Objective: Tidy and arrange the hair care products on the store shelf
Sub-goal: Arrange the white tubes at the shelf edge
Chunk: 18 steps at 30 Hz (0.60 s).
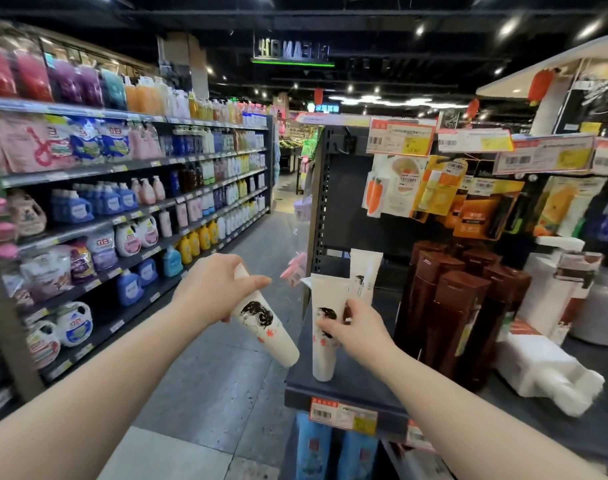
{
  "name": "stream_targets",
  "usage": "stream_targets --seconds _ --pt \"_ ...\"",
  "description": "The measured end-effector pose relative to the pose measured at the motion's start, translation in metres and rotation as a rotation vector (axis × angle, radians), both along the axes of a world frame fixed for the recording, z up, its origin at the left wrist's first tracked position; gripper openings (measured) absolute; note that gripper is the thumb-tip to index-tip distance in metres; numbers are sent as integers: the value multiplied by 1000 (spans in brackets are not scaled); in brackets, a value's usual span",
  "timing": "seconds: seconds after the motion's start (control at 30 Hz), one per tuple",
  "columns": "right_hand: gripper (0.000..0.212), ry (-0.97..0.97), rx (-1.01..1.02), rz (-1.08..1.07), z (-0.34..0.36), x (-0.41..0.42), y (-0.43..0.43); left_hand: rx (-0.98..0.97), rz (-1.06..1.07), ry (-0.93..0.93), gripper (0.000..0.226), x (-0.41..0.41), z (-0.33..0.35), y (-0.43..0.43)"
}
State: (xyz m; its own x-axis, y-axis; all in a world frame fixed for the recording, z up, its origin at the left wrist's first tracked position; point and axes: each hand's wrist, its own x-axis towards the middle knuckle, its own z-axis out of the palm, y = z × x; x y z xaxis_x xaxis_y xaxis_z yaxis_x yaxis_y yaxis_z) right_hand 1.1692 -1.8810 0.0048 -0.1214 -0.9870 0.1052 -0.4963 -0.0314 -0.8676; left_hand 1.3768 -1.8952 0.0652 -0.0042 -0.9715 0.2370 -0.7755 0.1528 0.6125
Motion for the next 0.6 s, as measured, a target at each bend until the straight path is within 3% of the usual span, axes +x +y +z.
stream_targets --seconds 0.4,0.6 --pt "50 25 4 60 -2 -10 11 7 -85 -29 39 -2 17 16" --pt "32 223 -394 28 32 -28 54 -17 -264 -17 39 -36 39 37"
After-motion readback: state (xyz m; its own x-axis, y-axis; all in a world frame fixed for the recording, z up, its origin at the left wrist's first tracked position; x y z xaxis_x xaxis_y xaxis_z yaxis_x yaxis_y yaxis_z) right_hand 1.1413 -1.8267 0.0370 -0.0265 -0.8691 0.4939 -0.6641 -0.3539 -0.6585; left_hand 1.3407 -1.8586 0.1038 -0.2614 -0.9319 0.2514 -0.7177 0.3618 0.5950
